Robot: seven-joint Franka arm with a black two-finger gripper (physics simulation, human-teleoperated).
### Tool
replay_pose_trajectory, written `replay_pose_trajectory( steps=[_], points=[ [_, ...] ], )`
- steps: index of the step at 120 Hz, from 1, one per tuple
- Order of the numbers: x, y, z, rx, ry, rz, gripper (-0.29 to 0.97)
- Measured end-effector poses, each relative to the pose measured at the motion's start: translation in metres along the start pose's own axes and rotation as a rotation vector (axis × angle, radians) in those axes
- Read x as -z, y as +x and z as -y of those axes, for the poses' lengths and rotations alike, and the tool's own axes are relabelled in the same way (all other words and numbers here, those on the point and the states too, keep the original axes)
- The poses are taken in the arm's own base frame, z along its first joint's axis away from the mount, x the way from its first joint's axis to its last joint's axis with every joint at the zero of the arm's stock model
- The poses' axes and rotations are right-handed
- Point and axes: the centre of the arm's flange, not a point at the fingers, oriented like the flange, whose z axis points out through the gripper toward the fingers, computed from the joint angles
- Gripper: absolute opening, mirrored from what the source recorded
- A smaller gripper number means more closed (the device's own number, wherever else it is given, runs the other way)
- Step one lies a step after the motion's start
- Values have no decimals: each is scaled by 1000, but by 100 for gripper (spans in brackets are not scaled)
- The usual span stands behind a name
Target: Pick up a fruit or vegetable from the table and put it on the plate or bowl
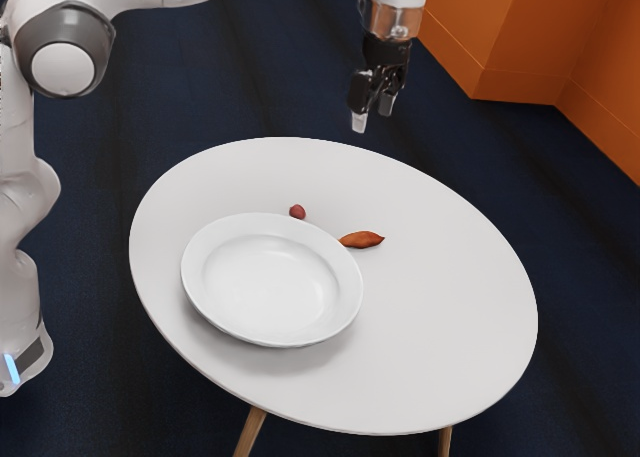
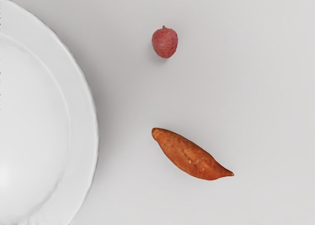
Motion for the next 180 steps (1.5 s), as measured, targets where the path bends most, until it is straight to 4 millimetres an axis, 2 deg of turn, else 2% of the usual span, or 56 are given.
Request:
replay_pose_trajectory(
  steps=[16,23,37,44,55,68,75,86,96,103,109,116,130,136,152,168,180],
  points=[
    [-3,-11,6,7,14,13,68],
    [5,-12,5,-12,12,44,68],
    [6,-15,4,-143,12,57,68],
    [-4,-17,-2,-229,21,48,68],
    [-31,-16,-24,-371,43,33,68],
    [-53,-13,-46,-573,38,30,68],
    [-64,-28,-42,-723,37,34,68],
    [-88,-37,-50,-934,38,18,68],
    [-111,-25,-63,-1101,25,1,68],
    [-110,-14,-67,-1210,-6,1,68],
    [-112,-12,-69,-1309,-26,-5,68],
    [-121,-20,-69,-1438,-35,-16,68],
    [-155,-38,-76,-1685,-39,-16,68],
    [-167,-39,-81,-1761,-40,-21,68],
    [-189,-22,-103,-1902,-33,-40,68],
    [-202,-31,-104,-2052,-38,-45,67],
    [-219,-37,-107,-2142,-29,-39,67]
  ],
)
